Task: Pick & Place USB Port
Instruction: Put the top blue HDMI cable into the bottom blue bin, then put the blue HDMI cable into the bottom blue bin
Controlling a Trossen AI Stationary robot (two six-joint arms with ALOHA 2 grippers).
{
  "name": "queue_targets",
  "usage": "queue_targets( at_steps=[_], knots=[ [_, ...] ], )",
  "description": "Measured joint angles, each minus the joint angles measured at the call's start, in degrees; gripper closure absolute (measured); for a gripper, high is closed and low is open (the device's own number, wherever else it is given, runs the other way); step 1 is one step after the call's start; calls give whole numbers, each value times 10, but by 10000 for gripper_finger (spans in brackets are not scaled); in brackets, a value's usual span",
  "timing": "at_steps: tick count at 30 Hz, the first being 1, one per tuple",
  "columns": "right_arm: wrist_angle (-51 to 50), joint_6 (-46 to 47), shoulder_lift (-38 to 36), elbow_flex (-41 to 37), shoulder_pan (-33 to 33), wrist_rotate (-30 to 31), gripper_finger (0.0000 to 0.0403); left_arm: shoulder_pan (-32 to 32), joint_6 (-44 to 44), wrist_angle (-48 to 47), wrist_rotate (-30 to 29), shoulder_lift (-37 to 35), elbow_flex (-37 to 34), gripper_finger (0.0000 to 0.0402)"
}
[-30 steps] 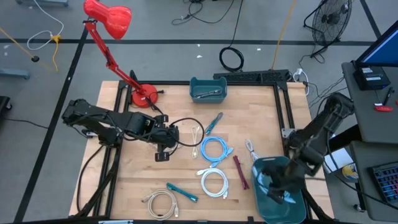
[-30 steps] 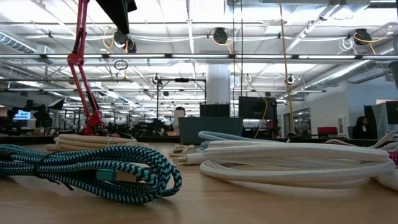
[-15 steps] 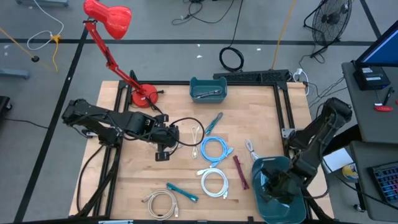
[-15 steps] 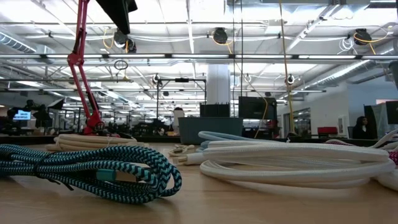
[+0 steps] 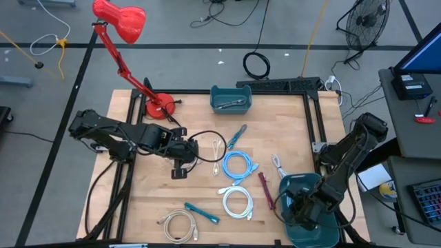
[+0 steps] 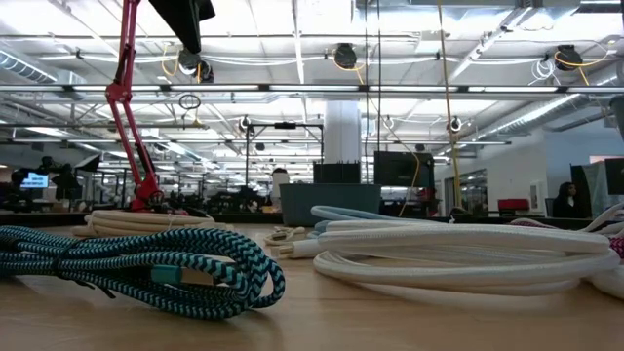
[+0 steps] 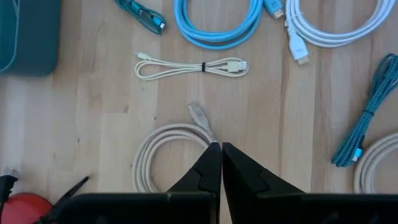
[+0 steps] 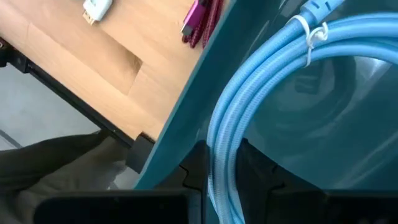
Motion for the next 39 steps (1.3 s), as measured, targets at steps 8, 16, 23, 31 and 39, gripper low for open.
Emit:
queue_targets(
  at_steps=[8, 16, 23, 31, 39],
  knots=[
    [15, -1, 10, 0, -7, 0, 361, 0, 0, 0, 0, 0, 0, 383],
    [24, -20, 9, 0, -24, 13, 296, 0, 1, -3, 1, 0, 0, 383],
    [-9, -20, 9, 0, -34, -18, 208, 0, 0, -3, 1, 0, 0, 383],
    [1, -29, -9, 0, -51, -16, 219, 2, 1, 1, 0, 0, 0, 383],
    [99, -127, -76, 0, -113, 67, 244, 24, 2, 7, 0, 0, 0, 383]
  ],
)
